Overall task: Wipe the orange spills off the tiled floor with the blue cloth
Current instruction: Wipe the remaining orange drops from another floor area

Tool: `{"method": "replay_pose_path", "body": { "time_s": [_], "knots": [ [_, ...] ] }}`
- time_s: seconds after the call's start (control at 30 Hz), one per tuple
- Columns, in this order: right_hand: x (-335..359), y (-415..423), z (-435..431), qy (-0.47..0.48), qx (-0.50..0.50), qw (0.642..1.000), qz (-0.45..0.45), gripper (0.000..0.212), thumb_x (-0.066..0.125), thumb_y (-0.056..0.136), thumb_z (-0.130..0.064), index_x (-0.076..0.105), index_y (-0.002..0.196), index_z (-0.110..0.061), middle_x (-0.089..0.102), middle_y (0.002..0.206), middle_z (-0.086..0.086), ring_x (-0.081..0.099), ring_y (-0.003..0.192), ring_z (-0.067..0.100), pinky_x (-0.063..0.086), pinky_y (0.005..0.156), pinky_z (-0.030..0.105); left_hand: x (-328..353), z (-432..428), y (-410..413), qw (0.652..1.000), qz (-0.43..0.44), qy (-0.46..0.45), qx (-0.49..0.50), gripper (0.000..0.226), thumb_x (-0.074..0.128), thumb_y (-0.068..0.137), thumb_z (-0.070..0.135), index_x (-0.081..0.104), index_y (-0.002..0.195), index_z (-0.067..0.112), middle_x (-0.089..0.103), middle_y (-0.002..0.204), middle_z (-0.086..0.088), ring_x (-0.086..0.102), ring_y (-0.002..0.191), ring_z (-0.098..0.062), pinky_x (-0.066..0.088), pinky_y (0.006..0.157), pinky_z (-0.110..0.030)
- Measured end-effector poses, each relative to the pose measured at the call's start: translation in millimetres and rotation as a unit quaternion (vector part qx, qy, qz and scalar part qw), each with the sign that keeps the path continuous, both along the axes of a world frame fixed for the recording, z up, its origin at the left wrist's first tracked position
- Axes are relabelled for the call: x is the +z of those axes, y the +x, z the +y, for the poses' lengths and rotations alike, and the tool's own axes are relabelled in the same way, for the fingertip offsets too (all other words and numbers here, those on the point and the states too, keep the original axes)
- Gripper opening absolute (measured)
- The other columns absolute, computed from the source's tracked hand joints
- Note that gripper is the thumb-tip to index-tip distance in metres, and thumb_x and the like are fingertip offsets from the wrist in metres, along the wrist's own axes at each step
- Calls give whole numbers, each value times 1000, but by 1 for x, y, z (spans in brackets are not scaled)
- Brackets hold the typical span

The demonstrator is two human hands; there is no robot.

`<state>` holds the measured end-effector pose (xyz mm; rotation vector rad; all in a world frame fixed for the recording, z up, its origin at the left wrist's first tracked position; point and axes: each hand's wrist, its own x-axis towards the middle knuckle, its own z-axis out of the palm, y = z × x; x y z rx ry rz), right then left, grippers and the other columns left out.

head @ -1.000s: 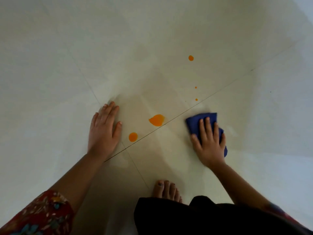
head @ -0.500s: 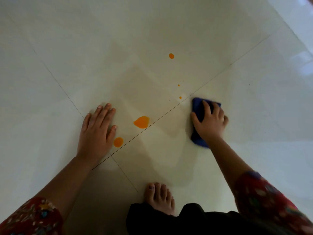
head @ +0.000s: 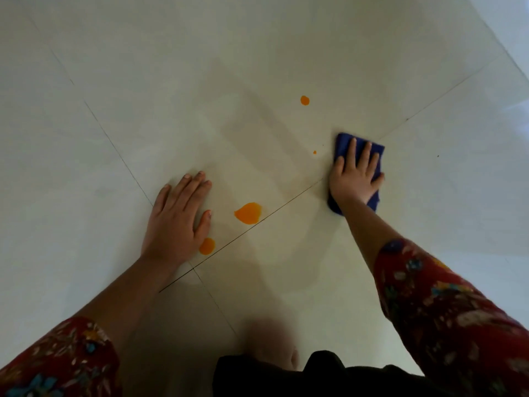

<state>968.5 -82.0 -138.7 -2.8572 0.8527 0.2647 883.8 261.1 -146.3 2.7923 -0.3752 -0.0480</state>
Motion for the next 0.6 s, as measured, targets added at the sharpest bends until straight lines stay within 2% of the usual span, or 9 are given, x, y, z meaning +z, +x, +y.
{"method": "replay_pose_path", "body": {
  "time_s": [0.1, 0.17, 0.23, 0.27, 0.33, 0.4, 0.47, 0.5, 0.6],
  "knots": [
    [0, -3, 42, -3, 164, 986, -9, 56, 21, 101, -46, 4, 154, -36, -4, 164, -2, -6, 150, 21, -2, 118, 54, 1, 0, 0, 1000, 7, -5, 2, 57, 39, 94, 36, 36, 148, 18, 30, 157, 0, 24, 146, -17, 15, 120, -40],
    [1, -37, 53, -10, 304, 953, -10, 55, 22, 102, -47, 7, 154, -37, 0, 163, -4, -4, 150, 20, -3, 118, 50, 2, 0, 0, 1000, 8, -7, 5, 57, 38, 94, 36, 36, 148, 18, 30, 158, 1, 23, 146, -16, 15, 120, -40],
    [3, -55, 30, -8, 382, 924, 3, 55, 22, 101, -49, 10, 153, -39, 5, 163, -4, 0, 150, 19, 2, 119, 49, 2, 0, 1, 1000, 10, -12, 1, 57, 38, 94, 36, 36, 148, 18, 30, 157, 1, 23, 146, -16, 14, 120, -39],
    [3, -50, 16, -9, 378, 926, 5, 55, 22, 100, -49, 12, 153, -39, 7, 163, -4, 3, 150, 19, 5, 119, 50, 2, 1, 1, 1000, 11, -15, 3, 57, 38, 94, 37, 36, 148, 18, 30, 157, 1, 23, 146, -16, 13, 120, -39],
    [5, -23, -6, -23, 291, 956, -7, 55, 22, 99, -49, 13, 153, -39, 9, 163, -4, 6, 150, 19, 8, 118, 50, 3, 1, 1, 1000, 11, -20, 3, 57, 38, 95, 37, 36, 148, 18, 30, 157, 1, 23, 146, -16, 12, 120, -37],
    [3, 13, -4, -22, 165, 986, -11, 56, 19, 99, -48, 8, 153, -39, 2, 164, -4, 2, 150, 19, 5, 118, 53, 3, 2, 1, 1000, 11, -17, 2, 57, 37, 95, 37, 35, 148, 18, 30, 157, 2, 22, 147, -15, 11, 121, -37],
    [2, 35, 21, -7, 107, 994, -12, 57, 19, 100, -47, 5, 154, -37, -2, 164, -3, -2, 150, 20, 2, 118, 56, 3, 3, 1, 1000, 15, -21, 1, 56, 38, 95, 37, 35, 149, 19, 29, 158, 3, 20, 147, -14, 12, 121, -37],
    [1, 35, 35, -2, 129, 992, -12, 57, 20, 101, -47, 5, 154, -36, -2, 164, -2, -3, 150, 21, 1, 118, 55, 3, 4, 1, 1000, 20, -24, 2, 56, 38, 95, 37, 35, 149, 20, 28, 158, 4, 20, 147, -14, 12, 121, -37],
    [3, -1, 53, -1, 309, 951, -24, 55, 22, 102, -48, 9, 154, -38, 2, 164, -5, -1, 150, 19, 0, 118, 50, 3, 5, 3, 999, 29, -35, 1, 56, 38, 95, 38, 35, 148, 21, 27, 158, 6, 19, 147, -12, 11, 121, -37]
  ]
}}
